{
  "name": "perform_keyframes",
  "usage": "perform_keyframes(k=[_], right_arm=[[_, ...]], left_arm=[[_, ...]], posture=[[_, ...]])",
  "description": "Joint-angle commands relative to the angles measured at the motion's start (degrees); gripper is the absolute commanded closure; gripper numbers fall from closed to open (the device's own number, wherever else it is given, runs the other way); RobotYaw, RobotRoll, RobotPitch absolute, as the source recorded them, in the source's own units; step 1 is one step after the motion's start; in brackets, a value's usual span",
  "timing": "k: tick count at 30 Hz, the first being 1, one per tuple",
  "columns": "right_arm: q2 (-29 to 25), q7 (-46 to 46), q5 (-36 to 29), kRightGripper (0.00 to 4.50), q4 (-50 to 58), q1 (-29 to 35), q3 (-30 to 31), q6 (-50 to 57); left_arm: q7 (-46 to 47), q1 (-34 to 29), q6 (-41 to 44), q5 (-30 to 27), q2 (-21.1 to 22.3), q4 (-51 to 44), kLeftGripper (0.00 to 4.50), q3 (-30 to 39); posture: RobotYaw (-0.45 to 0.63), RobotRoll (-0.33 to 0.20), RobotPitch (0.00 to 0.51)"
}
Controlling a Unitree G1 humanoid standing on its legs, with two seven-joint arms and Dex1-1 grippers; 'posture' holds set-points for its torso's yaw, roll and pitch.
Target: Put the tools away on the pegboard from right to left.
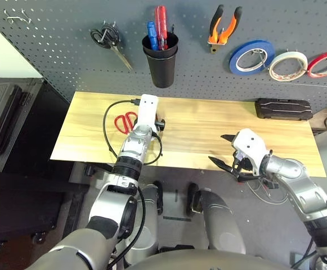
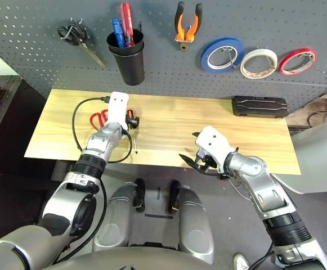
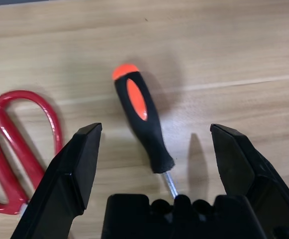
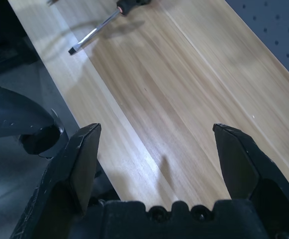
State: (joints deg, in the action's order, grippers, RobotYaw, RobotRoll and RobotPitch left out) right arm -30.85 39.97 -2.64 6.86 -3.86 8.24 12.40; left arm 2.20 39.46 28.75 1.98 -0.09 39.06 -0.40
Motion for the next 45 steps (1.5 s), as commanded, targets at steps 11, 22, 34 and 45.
perform_keyframes(k=[11, 22, 34, 45], right_arm=[[0.47, -0.97, 0.27, 0.02, 3.36, 1.10, 0.67, 2.65], [-0.28, -1.30, 0.03, 0.00, 6.92, 3.72, 0.05, 4.62], [-0.15, -1.34, 0.26, 0.00, 6.91, 3.39, 0.48, 5.08], [-0.67, 0.00, -0.95, 0.00, 4.70, 1.76, -0.65, 4.28]], left_arm=[[3.09, 5.30, -5.94, -0.43, -0.68, 16.43, 0.00, 2.33], [2.87, 8.02, -7.09, -0.53, -1.92, 21.20, 0.18, 2.78], [2.72, 7.48, -6.45, -0.67, -1.95, 21.24, 3.92, 2.89], [3.25, 3.04, -1.19, -1.37, -2.09, 8.71, 3.92, 2.82]], posture=[[0.04, 0.000, 0.348], [0.02, 0.000, 0.370], [0.02, 0.000, 0.373], [0.06, 0.000, 0.354]])
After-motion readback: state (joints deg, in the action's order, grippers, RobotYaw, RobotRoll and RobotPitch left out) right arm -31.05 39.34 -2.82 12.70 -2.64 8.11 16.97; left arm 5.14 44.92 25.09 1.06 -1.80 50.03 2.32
